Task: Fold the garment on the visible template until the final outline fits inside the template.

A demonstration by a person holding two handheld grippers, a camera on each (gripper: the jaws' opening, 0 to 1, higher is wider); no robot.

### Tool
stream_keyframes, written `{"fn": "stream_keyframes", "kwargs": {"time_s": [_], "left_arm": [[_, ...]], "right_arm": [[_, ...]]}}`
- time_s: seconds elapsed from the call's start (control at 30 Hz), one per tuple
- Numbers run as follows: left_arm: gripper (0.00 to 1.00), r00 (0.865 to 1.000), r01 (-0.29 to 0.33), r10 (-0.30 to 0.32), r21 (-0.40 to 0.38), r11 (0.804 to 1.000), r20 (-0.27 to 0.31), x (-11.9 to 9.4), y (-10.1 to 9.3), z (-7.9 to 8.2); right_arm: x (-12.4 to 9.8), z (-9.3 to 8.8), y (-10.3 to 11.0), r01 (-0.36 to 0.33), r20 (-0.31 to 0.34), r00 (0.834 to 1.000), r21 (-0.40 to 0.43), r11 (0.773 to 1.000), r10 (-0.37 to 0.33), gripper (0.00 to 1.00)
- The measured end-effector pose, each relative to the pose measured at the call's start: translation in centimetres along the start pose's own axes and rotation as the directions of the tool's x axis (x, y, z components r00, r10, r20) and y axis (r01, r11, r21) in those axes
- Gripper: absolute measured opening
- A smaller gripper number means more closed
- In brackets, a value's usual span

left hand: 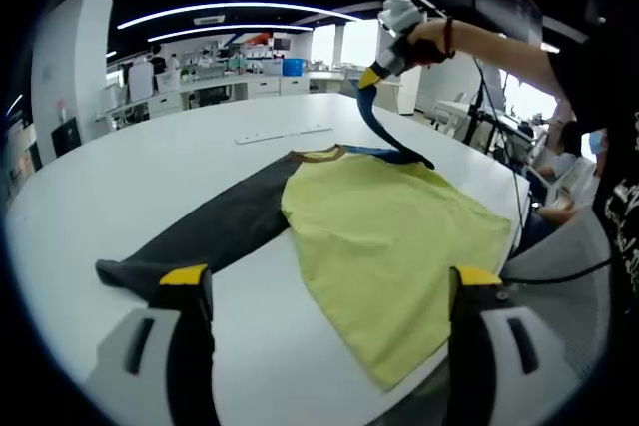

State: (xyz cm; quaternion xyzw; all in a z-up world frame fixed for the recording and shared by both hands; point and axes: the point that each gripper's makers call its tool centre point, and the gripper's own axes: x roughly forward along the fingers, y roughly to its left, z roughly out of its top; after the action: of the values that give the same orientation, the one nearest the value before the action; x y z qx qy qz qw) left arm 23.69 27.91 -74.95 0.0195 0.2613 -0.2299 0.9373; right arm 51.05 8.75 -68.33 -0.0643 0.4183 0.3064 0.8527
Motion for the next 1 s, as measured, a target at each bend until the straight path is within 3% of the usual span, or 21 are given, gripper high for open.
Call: {"fn": "stream_keyframes", "kwargs": {"time_s": [0.57,1.0], "left_arm": [[0.96,1.000,-0.004,0.004,-0.008,1.000,-0.015,0.1,0.2,-0.4],[0.96,0.999,-0.016,0.016,-0.014,1.000,-0.033,-0.3,1.0,-1.2]], "right_arm": [[1.8,0.6,4.2,-0.064,-0.020,0.998,-0.099,0.993,0.062,0.00],[2.3,0.7,8.2,-0.126,-0.015,0.992,-0.184,0.975,0.126,0.00]]}}
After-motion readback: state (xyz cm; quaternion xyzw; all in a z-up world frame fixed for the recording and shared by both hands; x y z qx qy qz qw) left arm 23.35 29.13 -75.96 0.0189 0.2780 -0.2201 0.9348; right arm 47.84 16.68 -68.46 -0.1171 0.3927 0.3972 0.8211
